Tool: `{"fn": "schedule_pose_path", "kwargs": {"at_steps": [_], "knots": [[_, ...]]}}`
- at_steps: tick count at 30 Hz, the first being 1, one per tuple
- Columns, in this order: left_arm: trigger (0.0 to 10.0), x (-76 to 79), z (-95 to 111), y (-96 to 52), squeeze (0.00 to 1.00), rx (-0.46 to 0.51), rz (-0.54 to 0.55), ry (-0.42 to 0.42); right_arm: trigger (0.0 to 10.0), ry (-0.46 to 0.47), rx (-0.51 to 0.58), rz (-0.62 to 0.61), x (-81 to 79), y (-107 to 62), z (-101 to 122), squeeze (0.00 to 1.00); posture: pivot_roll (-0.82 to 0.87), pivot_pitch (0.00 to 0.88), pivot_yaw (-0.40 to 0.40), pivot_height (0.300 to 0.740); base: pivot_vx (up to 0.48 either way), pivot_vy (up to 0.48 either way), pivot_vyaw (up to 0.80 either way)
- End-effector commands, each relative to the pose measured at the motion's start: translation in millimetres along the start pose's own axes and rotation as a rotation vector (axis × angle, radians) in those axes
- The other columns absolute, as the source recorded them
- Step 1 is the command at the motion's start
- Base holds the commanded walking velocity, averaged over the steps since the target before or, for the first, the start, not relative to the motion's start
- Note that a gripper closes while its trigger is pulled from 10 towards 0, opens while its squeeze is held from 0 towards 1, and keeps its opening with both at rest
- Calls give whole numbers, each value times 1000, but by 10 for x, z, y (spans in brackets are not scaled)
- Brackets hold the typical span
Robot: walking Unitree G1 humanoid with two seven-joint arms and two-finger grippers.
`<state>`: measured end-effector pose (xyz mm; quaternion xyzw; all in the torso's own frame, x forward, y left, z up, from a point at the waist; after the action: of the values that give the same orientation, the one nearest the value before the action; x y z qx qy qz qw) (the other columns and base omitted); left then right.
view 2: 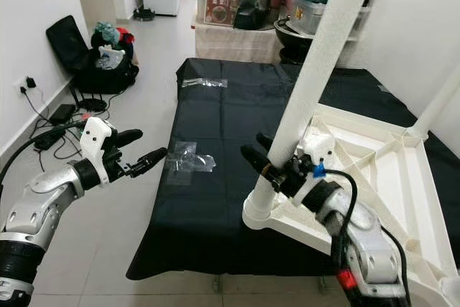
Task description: Building children table
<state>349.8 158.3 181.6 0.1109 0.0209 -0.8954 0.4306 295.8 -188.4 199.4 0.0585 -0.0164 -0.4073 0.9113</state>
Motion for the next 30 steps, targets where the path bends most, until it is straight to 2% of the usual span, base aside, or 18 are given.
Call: {"fn": "schedule_pose_path", "kwargs": {"at_steps": [1,2,3,6,9,15,17,19,30], "knots": [[10000,11,-82,-21,0,-28,3,-14,0,76,-120,27,-12,7,-287,0,60,0,-61,740,0,0,0],[10000,11,-82,-21,0,-28,3,-14,0,76,-120,27,-12,7,-287,0,60,0,-61,740,0,0,0],[10000,14,-87,-18,0,-32,0,-16,0,56,-133,100,-1,54,-258,0,65,0,-62,740,0,0,0],[10000,17,-91,-16,0,-34,-1,-18,0,43,-143,155,3,86,-232,0,70,0,-64,740,0,0,0],[10000,22,-93,-15,0,-37,-4,-23,0,42,-148,267,-10,167,-159,0,77,0,-68,740,0,0,0],[10000,29,-98,-37,0,-42,-3,-33,0,26,-143,389,-53,328,-110,0,104,0,-82,740,0,0,0],[10000,29,-98,-37,0,-42,-3,-33,0,26,-143,389,-53,328,-110,0,104,0,-82,740,0,0,0],[10000,44,-112,-58,0,-49,-8,-49,0,51,-164,469,-101,400,-123,0,112,0,-85,740,0,0,0],[10000,70,-141,-61,0,-57,-17,-84,0,64,-176,544,-22,511,-100,0,120,0,-89,740,0,0,0]]}}
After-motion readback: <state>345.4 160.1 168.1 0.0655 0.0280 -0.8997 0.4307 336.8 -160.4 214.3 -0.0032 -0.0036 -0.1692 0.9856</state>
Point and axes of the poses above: a point about 5 cm out from each wrist's last joint towards the gripper, its own y axis pointing out of the wrist towards the gripper, its own z axis along the axis of the wrist's last joint, x = y × z, the point moved 2 cm from there along y, pointing out of the wrist towards the gripper, and after that the axes turned 5 degrees about y, right-handed, at the moved point
